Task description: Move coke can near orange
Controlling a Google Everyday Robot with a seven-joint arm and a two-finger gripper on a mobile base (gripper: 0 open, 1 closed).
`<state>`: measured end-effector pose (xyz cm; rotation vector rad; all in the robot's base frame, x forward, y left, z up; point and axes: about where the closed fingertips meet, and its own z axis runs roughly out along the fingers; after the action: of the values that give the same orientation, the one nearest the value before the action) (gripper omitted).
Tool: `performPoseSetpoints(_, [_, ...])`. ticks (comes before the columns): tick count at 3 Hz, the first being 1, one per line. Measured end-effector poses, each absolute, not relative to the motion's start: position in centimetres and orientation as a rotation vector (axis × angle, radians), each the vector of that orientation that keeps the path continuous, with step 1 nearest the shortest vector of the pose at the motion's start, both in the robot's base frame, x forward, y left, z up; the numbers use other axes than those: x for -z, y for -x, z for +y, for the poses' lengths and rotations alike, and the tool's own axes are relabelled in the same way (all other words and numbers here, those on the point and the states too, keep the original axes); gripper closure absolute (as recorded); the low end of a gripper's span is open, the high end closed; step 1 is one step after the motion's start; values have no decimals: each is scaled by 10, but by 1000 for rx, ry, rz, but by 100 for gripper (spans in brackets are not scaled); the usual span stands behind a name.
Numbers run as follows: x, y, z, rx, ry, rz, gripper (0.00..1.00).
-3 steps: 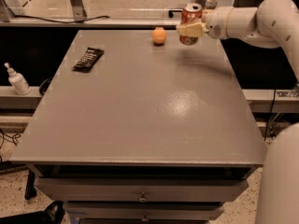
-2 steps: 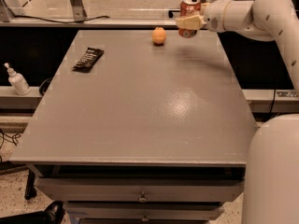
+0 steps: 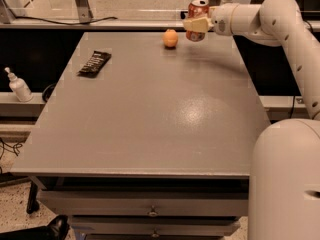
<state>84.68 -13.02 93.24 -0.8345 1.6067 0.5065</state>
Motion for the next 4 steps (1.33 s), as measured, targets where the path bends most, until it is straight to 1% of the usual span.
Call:
performPoseSetpoints(2, [-911, -857, -122, -540, 813, 1644, 100])
performPoseSetpoints(3, [-899, -858, -126, -548, 792, 1683, 83])
performPoseSetpoints(4, [-889, -859, -128, -567, 774, 1709, 58])
